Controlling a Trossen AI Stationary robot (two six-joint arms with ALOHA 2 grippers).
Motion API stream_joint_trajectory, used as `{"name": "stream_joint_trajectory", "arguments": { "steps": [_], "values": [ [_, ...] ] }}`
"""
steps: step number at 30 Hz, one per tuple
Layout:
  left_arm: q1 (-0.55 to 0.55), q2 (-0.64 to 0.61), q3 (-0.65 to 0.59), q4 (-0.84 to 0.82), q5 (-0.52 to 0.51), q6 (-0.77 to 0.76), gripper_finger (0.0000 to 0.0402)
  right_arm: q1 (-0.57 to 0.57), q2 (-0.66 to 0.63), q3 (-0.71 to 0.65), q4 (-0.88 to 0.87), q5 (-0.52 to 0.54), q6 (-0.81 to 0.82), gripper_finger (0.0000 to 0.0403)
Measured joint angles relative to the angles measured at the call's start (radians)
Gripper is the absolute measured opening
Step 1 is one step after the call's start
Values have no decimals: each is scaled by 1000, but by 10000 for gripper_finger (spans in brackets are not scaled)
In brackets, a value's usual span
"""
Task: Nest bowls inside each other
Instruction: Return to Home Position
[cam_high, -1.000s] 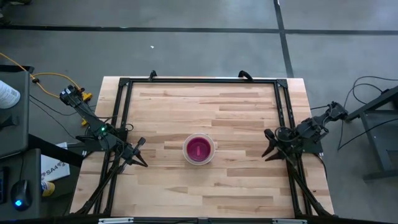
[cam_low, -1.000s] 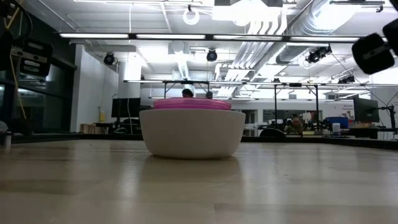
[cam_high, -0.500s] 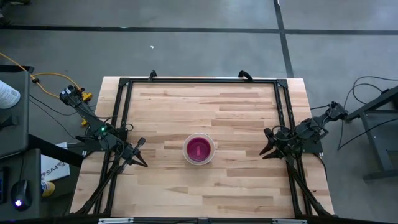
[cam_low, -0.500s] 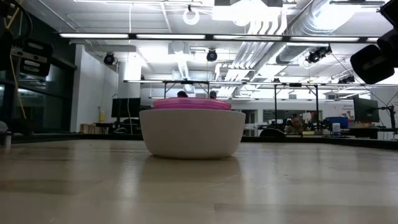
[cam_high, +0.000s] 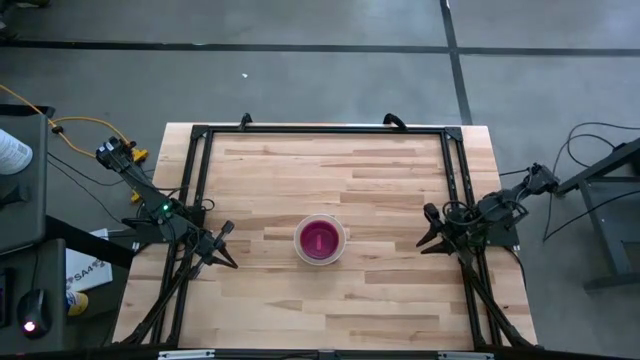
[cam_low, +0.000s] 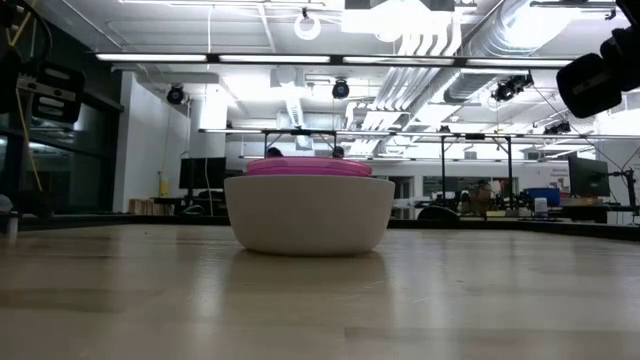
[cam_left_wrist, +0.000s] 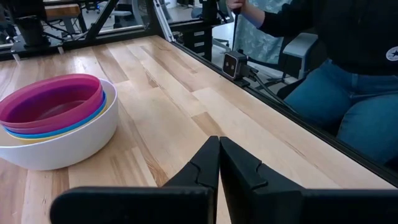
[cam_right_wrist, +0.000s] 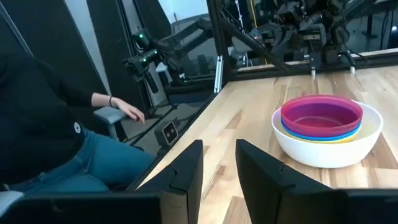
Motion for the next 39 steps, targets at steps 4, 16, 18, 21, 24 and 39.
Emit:
{"name": "stream_joint_trajectory", "arguments": {
  "steps": [4,16,18,21,24,39],
  "values": [
    [0,0,0,0,0,0,12,0,0,-56,89,2,1,89],
    [0,0,0,0,0,0,12,0,0,-91,174,-23,-21,89],
    [0,0,0,0,0,0,12,0,0,-92,174,-27,-20,89],
    [0,0,0,0,0,0,12,0,1,-92,162,-55,20,89],
    [0,0,0,0,0,0,12,9,29,-92,166,-106,51,89],
    [0,0,0,0,0,0,12,76,163,-93,166,-105,88,89]
  ]
}}
